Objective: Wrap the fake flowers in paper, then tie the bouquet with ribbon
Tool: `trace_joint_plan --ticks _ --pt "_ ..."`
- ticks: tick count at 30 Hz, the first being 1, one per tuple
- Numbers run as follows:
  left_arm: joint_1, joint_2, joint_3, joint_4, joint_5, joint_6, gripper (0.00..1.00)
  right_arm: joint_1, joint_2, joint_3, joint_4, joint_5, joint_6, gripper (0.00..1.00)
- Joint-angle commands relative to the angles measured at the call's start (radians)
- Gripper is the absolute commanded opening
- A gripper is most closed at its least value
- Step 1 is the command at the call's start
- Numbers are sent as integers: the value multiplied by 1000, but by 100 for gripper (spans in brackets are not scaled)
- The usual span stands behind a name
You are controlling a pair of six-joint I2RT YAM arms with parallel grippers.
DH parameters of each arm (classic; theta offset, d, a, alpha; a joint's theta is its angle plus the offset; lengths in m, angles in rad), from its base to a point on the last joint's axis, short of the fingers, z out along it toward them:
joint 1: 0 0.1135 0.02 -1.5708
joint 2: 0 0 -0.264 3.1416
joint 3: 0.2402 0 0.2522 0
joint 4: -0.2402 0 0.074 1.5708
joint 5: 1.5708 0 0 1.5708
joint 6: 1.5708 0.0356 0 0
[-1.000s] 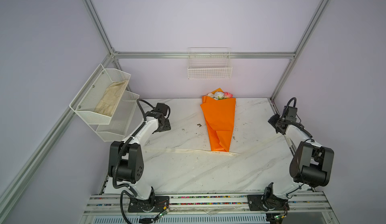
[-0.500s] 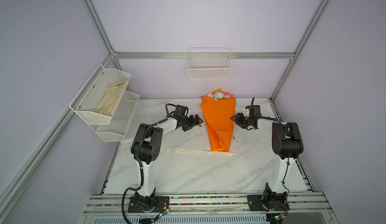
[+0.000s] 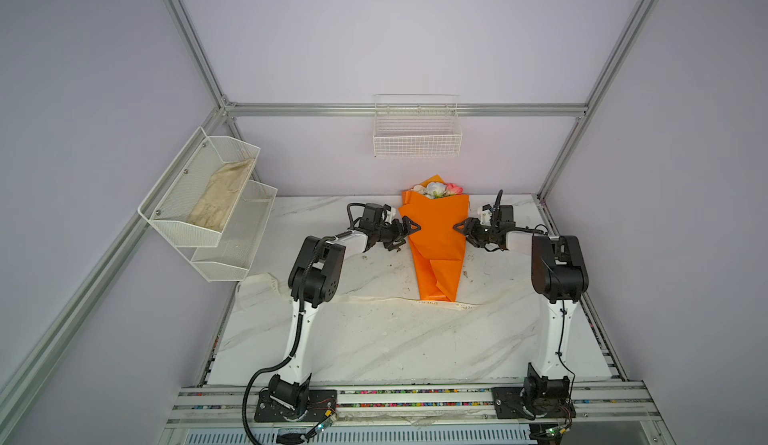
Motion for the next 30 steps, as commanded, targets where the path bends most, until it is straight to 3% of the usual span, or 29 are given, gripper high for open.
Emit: trace_joint_plan --ticks 1,10,16,19,23,30 --pt "-7 79 143 25 19 -60 94 -3 53 13 -7 -14 -5 61" --pt "-27 238 312 35 18 -123 61 -6 160 57 104 -138 13 61" --pt "-26 246 331 60 -3 -139 36 -6 205 32 366 -251 179 58" --pt "-26 249 367 58 2 -146 27 -5 211 24 490 -289 274 49" --pt "-20 221 375 59 8 -150 17 -3 176 19 509 -291 297 31" --pt "-19 114 283 110 3 -150 8 -3 89 -23 543 -294 326 12"
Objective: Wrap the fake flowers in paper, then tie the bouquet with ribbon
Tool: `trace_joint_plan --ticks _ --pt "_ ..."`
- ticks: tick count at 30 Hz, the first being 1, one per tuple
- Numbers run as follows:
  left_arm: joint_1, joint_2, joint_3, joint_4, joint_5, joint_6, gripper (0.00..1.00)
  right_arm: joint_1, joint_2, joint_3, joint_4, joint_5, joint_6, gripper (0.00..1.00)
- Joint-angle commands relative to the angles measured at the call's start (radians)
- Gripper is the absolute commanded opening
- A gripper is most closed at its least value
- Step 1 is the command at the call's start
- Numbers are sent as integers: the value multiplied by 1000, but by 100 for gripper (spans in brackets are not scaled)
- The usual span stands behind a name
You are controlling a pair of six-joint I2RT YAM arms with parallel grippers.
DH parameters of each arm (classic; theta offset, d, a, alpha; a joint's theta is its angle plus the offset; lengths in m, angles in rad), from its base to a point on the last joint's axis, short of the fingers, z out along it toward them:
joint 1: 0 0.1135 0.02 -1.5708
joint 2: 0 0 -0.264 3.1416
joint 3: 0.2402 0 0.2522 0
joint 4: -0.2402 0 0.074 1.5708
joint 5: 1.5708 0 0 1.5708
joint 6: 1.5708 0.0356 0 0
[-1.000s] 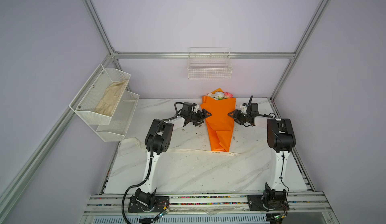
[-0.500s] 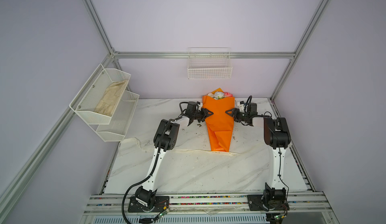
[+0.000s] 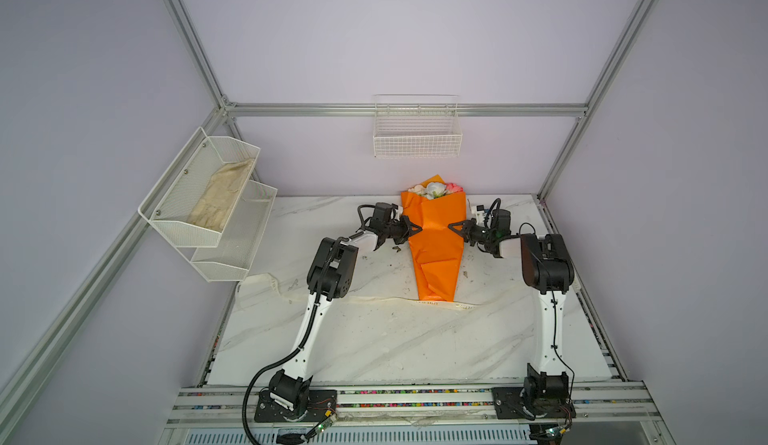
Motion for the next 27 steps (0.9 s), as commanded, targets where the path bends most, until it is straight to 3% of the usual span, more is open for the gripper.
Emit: trace_joint_plan --ticks 1,9,19,27 --pt "2 -141 -20 65 -8 -4 7 4 -87 -37 96 -26 60 10" --pt "7 -259 -181 151 -4 -32 2 10 -179 -105 123 -19 91 7" --pt "15 -465 -495 244 -35 -23 0 46 -322 -269 170 -7 83 6" --pt "35 -663 -786 215 -90 46 0 119 -471 -485 273 90 128 6"
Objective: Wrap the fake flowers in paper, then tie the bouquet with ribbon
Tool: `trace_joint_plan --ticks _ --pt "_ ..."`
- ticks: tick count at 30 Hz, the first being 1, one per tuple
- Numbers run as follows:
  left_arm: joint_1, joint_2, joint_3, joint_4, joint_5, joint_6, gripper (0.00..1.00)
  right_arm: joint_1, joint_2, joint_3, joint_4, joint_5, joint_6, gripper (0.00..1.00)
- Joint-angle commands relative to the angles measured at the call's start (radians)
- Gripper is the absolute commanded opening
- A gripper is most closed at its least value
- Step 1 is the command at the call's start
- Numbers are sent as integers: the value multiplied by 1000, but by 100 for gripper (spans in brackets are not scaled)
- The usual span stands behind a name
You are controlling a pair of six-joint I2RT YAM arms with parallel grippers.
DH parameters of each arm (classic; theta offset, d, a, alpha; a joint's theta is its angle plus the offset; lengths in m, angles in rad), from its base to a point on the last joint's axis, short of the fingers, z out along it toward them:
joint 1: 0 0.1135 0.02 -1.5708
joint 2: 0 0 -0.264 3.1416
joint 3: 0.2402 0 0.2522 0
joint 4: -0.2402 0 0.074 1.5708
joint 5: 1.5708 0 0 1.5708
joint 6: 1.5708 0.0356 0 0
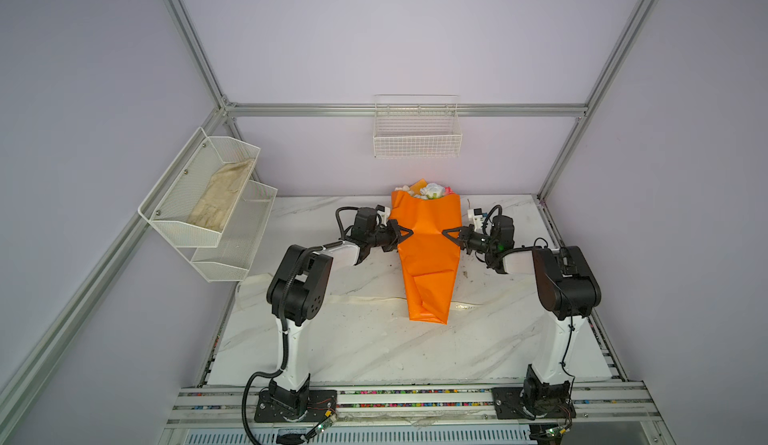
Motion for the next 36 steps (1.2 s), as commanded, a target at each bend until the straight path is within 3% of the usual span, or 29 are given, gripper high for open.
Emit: trace_joint_plan --ticks 1,13,19,24,36 --pt "27 -91 -117 49 -30 42 0 29 -78 -70 106 70 26 6" --pt "24 -273 -458 105 -53 47 0 154 -216 -328 155 163 35 6" --pt "15 -292 -578 145 -84 64 0 187 -205 -403 170 203 18 6" --pt "8 -227 -582 209 -95 69 0 189 -131 -407 185 209 -17 5" --pt "8 -81 -482 240 -162 76 0 167 36 -245 79 254 -111 5"
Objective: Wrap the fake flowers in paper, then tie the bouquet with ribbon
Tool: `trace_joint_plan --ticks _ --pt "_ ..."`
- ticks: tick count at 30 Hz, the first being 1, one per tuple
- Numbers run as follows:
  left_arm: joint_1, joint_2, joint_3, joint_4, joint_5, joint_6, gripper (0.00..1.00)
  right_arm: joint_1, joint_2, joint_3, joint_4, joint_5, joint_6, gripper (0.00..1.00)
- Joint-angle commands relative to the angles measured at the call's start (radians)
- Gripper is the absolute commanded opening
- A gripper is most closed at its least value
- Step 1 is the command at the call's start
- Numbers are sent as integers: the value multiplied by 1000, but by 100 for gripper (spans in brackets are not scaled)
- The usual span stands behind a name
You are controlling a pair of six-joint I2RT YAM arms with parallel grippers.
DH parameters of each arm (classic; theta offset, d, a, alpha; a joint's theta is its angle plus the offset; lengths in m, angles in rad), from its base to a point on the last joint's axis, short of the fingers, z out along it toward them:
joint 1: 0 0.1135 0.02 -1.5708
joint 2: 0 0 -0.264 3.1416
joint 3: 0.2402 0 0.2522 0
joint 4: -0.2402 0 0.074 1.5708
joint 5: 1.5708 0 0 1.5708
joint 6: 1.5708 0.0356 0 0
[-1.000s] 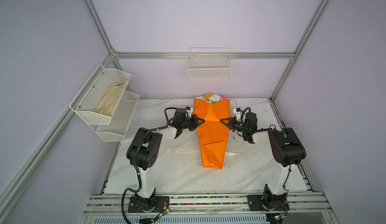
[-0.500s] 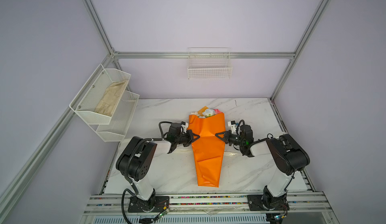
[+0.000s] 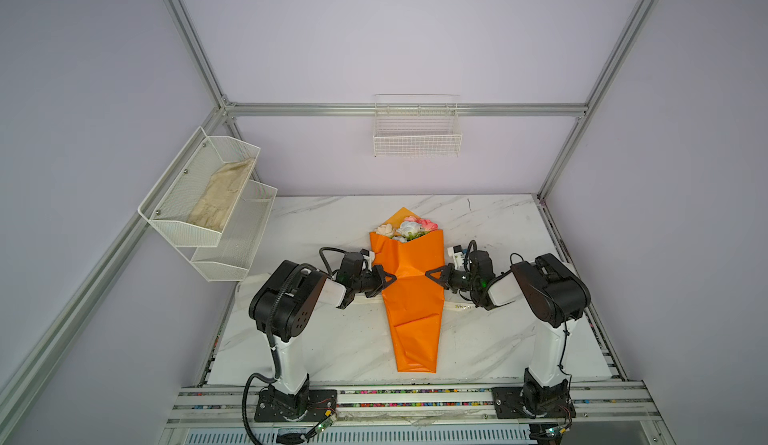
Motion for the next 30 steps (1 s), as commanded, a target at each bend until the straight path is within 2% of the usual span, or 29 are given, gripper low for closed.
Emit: trace_joint_plan --ticks 1,7,14,17,25,30 --pt "16 40 79 -10 -64 28 0 -45 34 57 -30 66 -37 5" --pt "16 119 179 -17 -47 9 0 -93 81 121 -66 25 -55 5" --pt "13 100 254 -71 -26 15 0 -128 19 167 -149 -13 -86 3" --pt "14 36 241 -134 -17 40 0 -125 -60 171 -237 -14 -115 3" --pt "13 -100 112 -182 11 62 0 -80 -220 50 -224 -6 -58 4" --pt "13 -131 49 -197 -22 82 0 -60 -230 -36 -169 31 -33 4"
